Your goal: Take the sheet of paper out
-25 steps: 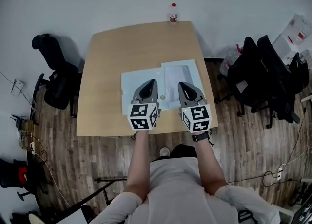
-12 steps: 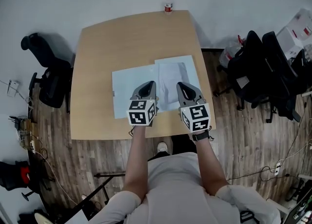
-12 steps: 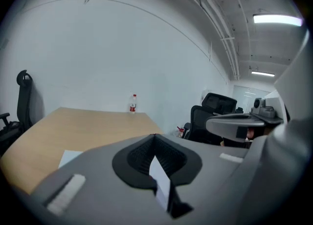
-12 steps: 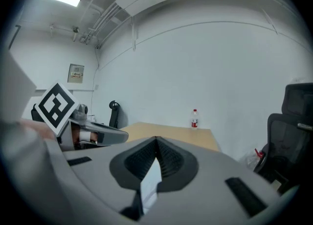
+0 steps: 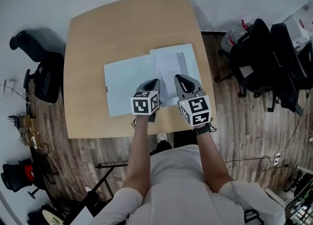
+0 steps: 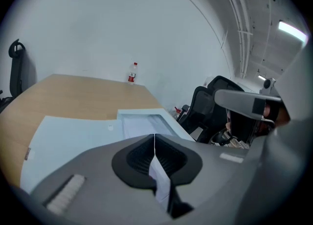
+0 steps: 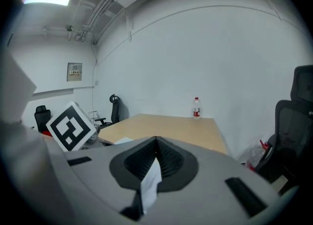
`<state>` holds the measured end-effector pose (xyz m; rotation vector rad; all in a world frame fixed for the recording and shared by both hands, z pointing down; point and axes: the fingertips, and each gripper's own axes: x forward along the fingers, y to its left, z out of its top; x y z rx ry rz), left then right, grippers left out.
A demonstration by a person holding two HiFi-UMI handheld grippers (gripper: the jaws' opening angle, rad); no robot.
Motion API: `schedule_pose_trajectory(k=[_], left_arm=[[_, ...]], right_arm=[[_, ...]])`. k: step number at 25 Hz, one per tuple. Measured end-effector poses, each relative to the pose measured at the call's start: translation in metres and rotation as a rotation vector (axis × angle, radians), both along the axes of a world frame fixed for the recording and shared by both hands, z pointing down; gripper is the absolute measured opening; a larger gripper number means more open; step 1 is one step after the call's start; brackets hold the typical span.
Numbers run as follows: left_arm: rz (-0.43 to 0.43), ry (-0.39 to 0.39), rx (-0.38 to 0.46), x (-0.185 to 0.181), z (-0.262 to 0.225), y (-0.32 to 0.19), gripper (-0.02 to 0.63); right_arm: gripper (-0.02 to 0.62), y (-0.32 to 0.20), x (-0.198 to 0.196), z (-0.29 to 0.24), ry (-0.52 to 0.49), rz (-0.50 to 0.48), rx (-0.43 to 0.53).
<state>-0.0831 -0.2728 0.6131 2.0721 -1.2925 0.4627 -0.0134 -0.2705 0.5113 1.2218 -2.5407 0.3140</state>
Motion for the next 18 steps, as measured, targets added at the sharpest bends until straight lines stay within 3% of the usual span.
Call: schedule_pose_trajectory(k=[7, 18], left_arm=[[0.037, 0.01, -0.123, 0.009, 0.043, -0.004, 0.061], [0.097, 0.012, -0.236, 0.023, 0.081, -0.007, 0.095]], right_arm=[[0.012, -0.012, -0.006, 0.023, 0.006, -0.025, -0.049], [0.012, -0.029, -0.007, 0.043, -0.013, -0.041, -0.103]])
